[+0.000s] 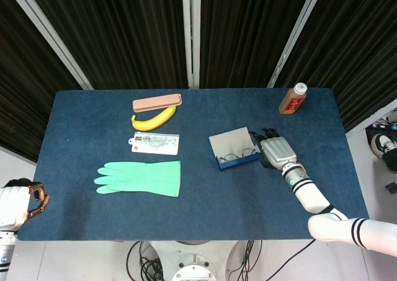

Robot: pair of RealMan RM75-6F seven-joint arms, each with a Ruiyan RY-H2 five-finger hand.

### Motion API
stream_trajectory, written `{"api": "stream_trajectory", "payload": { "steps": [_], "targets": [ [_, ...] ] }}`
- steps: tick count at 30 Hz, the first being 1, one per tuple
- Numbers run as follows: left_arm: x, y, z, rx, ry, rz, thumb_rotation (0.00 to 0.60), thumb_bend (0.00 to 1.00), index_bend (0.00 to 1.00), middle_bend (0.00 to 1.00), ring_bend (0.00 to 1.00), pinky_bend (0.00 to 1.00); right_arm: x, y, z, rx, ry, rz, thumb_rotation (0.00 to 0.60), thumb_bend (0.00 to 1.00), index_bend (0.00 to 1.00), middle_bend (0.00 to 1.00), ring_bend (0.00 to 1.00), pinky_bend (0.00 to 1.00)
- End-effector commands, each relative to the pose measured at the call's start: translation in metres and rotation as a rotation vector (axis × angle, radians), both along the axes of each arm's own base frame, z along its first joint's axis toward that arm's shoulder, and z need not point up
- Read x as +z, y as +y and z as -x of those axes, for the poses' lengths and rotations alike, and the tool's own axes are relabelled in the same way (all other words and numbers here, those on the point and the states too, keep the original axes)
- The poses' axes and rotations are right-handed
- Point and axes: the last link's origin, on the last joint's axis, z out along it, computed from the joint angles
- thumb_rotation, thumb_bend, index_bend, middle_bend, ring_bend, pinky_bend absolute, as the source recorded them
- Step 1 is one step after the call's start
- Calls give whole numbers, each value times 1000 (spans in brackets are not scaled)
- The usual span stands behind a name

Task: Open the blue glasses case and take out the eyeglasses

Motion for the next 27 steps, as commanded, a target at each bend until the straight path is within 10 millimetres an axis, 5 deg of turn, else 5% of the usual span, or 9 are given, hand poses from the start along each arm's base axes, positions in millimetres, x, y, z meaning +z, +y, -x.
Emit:
{"api": "stream_trajectory", "payload": {
  "steps": [1,11,27],
  "targets": [
    [0,0,0,0,4,0,600,373,665,662,429,411,2,-1,19,-53,-15,-6,600,628,0,231,0,0],
    [0,0,0,2,5,-2,600,373,665,662,429,411,-16,-8,34,-85,-55,-48,600,653,0,234,0,0],
    [0,0,0,1,-2,0,600,373,664,662,429,411,-52,48,2,141,-99,-234,600,675,0,222,0,0]
  ]
}}
